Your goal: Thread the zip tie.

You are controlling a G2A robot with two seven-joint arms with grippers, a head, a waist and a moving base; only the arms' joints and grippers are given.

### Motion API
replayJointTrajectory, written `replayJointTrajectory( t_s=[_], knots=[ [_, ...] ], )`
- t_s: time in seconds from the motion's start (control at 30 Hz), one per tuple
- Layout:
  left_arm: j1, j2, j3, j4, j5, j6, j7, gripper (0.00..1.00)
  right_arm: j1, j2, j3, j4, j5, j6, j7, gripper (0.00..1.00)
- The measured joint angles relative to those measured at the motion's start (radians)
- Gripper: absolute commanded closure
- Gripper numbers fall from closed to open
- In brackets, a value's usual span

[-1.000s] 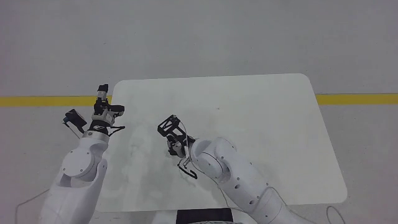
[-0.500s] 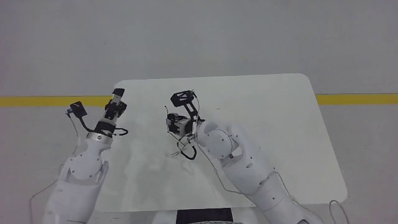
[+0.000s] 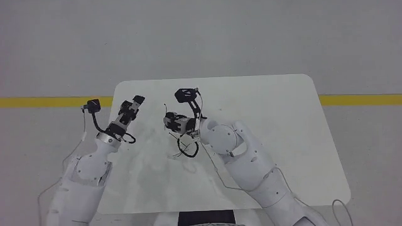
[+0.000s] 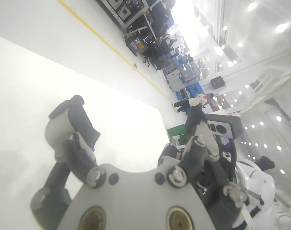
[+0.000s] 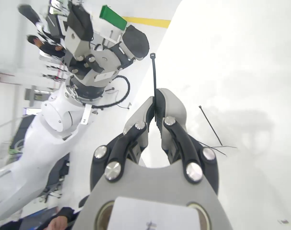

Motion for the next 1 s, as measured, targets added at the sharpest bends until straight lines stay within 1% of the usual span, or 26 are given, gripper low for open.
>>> replayJointTrajectory(
  t_s=[0.1, 0.13, 0.2, 0.23, 0.3, 0.33, 0.4, 0.6, 0.63, 0.67, 0.7, 0.73, 0.77, 0.8, 0.87, 0.9, 0.97, 1.0],
  knots=[
    [0.013, 0.007, 0.01, -0.017, 0.145, 0.0, 0.075, 0.0, 0.026, -0.005, 0.022, 0.039, 0.103, 0.021, -0.006, 1.0],
    [0.017, 0.012, 0.014, -0.018, 0.206, 0.001, 0.112, 0.0, 0.041, -0.008, 0.029, 0.058, 0.138, 0.029, -0.012, 1.0],
    [0.019, 0.021, 0.023, -0.003, 0.299, 0.001, 0.179, 0.0, 0.064, -0.012, 0.038, 0.088, 0.19, 0.049, -0.026, 1.0],
    [0.016, 0.028, 0.035, 0.011, 0.351, 0.001, 0.224, 0.0, 0.08, -0.015, 0.04, 0.107, 0.223, 0.062, -0.034, 1.0],
    [0.01, 0.039, 0.061, 0.024, 0.411, 0.001, 0.283, 0.0, 0.104, -0.021, 0.04, 0.138, 0.275, 0.071, -0.039, 1.0],
    [0.008, 0.05, 0.081, 0.03, 0.45, 0.001, 0.315, 0.0, 0.122, -0.025, 0.04, 0.161, 0.312, 0.069, -0.037, 1.0],
    [0.007, 0.06, 0.099, 0.036, 0.499, 0.001, 0.347, 0.0, 0.134, -0.027, 0.039, 0.179, 0.341, 0.065, -0.034, 1.0],
    [0.007, 0.06, 0.099, 0.036, 0.496, 0.001, 0.345, 0.0, 0.133, -0.027, 0.039, 0.178, 0.338, 0.065, -0.033, 1.0],
    [0.005, 0.061, 0.097, 0.038, 0.499, 0.004, 0.346, 0.0, 0.133, -0.027, 0.039, 0.178, 0.338, 0.065, -0.033, 1.0],
    [0.001, 0.062, 0.094, 0.043, 0.513, 0.017, 0.349, 0.0, 0.133, -0.027, 0.039, 0.178, 0.338, 0.065, -0.034, 1.0],
    [0.0, 0.061, 0.099, 0.043, 0.543, 0.046, 0.359, 0.0, 0.131, -0.026, 0.039, 0.179, 0.335, 0.067, -0.037, 1.0],
    [0.001, 0.058, 0.12, 0.04, 0.6, 0.089, 0.379, 0.0, 0.123, -0.026, 0.038, 0.178, 0.325, 0.074, -0.06, 1.0],
    [0.001, 0.056, 0.132, 0.044, 0.639, 0.109, 0.397, 0.0, 0.115, -0.026, 0.037, 0.176, 0.321, 0.082, -0.088, 1.0],
    [-0.001, 0.057, 0.134, 0.052, 0.668, 0.111, 0.416, 0.0, 0.109, -0.027, 0.036, 0.173, 0.322, 0.088, -0.117, 1.0],
    [-0.003, 0.059, 0.132, 0.068, 0.756, 0.067, 0.468, 0.0, 0.1, -0.029, 0.039, 0.171, 0.341, 0.093, -0.169, 1.0],
    [-0.003, 0.059, 0.138, 0.074, 0.814, 0.06, 0.501, 0.0, 0.099, -0.03, 0.041, 0.173, 0.351, 0.094, -0.19, 1.0],
    [-0.008, 0.06, 0.148, 0.089, 0.884, 0.068, 0.545, 0.0, 0.1, -0.031, 0.041, 0.178, 0.362, 0.095, -0.216, 1.0],
    [-0.011, 0.06, 0.152, 0.097, 0.916, 0.064, 0.566, 0.0, 0.101, -0.032, 0.041, 0.181, 0.367, 0.095, -0.228, 1.0]
  ],
)
